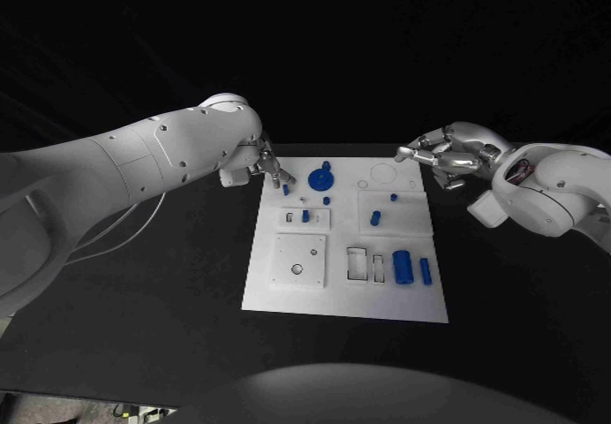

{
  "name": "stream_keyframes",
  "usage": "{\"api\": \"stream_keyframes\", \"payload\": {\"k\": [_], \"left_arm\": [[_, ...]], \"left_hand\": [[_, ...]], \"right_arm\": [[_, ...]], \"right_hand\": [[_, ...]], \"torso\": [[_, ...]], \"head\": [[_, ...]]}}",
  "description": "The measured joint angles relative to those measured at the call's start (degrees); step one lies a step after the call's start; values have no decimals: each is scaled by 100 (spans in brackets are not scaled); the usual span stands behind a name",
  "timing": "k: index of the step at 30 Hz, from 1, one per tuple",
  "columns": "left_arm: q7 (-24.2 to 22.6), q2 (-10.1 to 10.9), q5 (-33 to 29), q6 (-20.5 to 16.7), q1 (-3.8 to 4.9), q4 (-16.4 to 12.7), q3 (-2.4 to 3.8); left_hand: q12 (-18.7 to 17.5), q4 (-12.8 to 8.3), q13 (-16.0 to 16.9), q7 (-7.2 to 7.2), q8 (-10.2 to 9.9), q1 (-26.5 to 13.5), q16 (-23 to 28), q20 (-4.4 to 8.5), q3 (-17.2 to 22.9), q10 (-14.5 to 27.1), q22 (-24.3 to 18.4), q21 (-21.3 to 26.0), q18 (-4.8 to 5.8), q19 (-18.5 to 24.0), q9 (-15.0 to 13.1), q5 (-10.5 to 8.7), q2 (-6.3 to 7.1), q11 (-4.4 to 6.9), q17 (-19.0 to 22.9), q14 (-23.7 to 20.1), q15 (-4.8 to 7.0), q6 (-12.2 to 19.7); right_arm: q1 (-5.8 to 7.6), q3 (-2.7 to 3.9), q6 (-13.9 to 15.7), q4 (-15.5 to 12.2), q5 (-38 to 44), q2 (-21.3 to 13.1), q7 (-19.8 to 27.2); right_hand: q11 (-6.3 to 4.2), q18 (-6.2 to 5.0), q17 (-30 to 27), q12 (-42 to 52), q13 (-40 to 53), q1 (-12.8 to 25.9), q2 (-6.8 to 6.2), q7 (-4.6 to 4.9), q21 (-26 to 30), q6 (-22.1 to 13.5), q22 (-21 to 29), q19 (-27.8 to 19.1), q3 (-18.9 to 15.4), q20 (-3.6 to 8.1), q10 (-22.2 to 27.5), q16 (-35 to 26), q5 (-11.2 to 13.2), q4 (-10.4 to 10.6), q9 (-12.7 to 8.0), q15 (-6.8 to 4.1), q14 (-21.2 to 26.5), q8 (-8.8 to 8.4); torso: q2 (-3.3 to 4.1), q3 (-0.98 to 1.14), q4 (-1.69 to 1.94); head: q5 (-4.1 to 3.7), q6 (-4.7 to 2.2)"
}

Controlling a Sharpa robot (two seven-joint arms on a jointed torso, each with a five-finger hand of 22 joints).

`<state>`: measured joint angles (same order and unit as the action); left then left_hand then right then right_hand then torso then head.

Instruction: Assemble the parts on the task board

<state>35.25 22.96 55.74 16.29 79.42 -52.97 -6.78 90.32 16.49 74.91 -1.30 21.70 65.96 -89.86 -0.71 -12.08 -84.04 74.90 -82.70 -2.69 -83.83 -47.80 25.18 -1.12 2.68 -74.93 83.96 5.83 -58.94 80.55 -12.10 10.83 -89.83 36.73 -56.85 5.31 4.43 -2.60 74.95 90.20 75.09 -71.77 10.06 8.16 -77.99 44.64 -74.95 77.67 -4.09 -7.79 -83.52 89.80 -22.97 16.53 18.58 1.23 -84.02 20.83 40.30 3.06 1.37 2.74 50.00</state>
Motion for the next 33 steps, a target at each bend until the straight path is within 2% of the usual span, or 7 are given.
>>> {"api": "stream_keyframes", "payload": {"k": [11,24,33], "left_arm": [[-87,-18,0,-11,-7,-1,1],[-94,-50,0,7,-44,28,0],[-94,-56,0,11,-57,41,-1]], "left_hand": [[0,-24,0,0,-23,258,0,0,24,0,0,27,0,0,-36,221,-33,0,1,0,0,0],[0,-56,0,0,-45,429,0,0,56,0,0,27,0,0,-58,298,-38,0,2,0,0,0],[0,-61,0,0,-75,670,0,0,144,0,0,48,0,0,-80,512,-84,0,2,0,0,0]], "right_arm": [[0,0,-2,5,0,7,1],[0,0,-4,5,0,10,3],[0,0,-9,5,0,7,3]], "right_hand": [[0,0,-1,1,-4,0,0,0,0,0,1,0,0,0,0,0,0,0,0,0,0,0],[0,0,-2,3,-1,0,0,0,0,0,1,0,0,0,0,0,0,0,4,0,0,0],[1,0,-2,10,-1,0,0,0,0,0,2,0,0,0,1,0,0,0,3,0,0,0]], "torso": [[2,0,0],[8,1,-3],[4,0,-2]], "head": [[8,0],[-13,0],[-23,0]]}}
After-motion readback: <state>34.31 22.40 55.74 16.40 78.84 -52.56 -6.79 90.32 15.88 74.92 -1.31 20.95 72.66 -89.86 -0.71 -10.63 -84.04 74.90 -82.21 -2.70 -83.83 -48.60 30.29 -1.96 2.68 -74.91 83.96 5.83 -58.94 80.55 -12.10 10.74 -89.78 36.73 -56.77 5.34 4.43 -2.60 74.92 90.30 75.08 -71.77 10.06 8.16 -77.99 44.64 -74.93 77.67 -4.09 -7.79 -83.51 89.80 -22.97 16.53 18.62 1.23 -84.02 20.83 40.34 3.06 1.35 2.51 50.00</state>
